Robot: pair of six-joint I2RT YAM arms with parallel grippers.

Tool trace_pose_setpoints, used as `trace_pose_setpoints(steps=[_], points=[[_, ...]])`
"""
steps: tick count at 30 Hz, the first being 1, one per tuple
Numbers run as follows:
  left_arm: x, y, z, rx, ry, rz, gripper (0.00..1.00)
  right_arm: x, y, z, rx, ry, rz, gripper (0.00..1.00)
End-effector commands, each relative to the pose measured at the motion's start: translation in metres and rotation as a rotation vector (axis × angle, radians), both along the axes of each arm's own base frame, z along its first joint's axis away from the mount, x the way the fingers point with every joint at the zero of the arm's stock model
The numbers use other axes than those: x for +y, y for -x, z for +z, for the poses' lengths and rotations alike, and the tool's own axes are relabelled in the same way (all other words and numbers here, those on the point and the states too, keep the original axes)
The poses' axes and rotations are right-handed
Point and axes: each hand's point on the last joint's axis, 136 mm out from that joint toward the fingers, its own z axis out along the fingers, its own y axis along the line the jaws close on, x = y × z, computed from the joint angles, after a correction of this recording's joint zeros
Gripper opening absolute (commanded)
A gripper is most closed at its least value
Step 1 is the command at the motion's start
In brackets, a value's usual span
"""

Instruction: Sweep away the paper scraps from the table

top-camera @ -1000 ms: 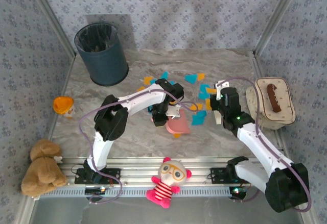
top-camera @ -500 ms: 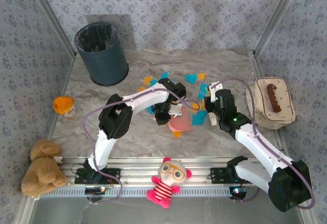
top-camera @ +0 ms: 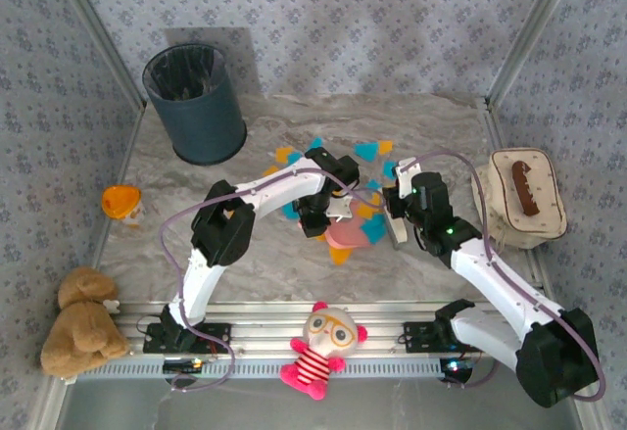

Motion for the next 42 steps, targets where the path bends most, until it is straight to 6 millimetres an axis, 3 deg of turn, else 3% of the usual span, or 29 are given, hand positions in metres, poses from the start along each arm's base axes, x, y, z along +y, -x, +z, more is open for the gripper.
trace_pose_setpoints(steps=[1, 12, 17, 25, 29, 36, 42], points=[[-0.003, -0.002, -0.002, -0.009, -0.015, -0.001, 0.0, 0.009, 0.003, 0.018, -0.046, -0.067, 0.035, 0.0], [-0.011, 0.012, 0.001, 0.024, 0.031, -0.042, 0.0, 0.01, -0.002, 0.023, -0.062, -0.109, 0.01, 0.0], [-0.009, 0.007, 0.0, -0.005, 0.023, -0.034, 0.0, 0.009, -0.003, 0.032, -0.084, -0.131, -0.004, 0.0], [0.0, -0.002, 0.0, -0.031, 0.001, 0.009, 0.0, -0.037, -0.001, 0.035, -0.104, -0.045, -0.236, 0.0], [0.003, -0.003, 0.0, -0.034, -0.006, 0.013, 0.0, -0.047, 0.001, 0.029, -0.086, -0.016, -0.28, 0.0], [0.003, -0.002, 0.001, -0.028, -0.005, 0.024, 0.0, -0.045, -0.007, 0.017, -0.057, 0.011, -0.281, 0.0], [0.002, -0.004, -0.001, -0.028, -0.003, 0.034, 0.0, -0.024, -0.015, 0.003, -0.007, -0.009, -0.194, 0.0]])
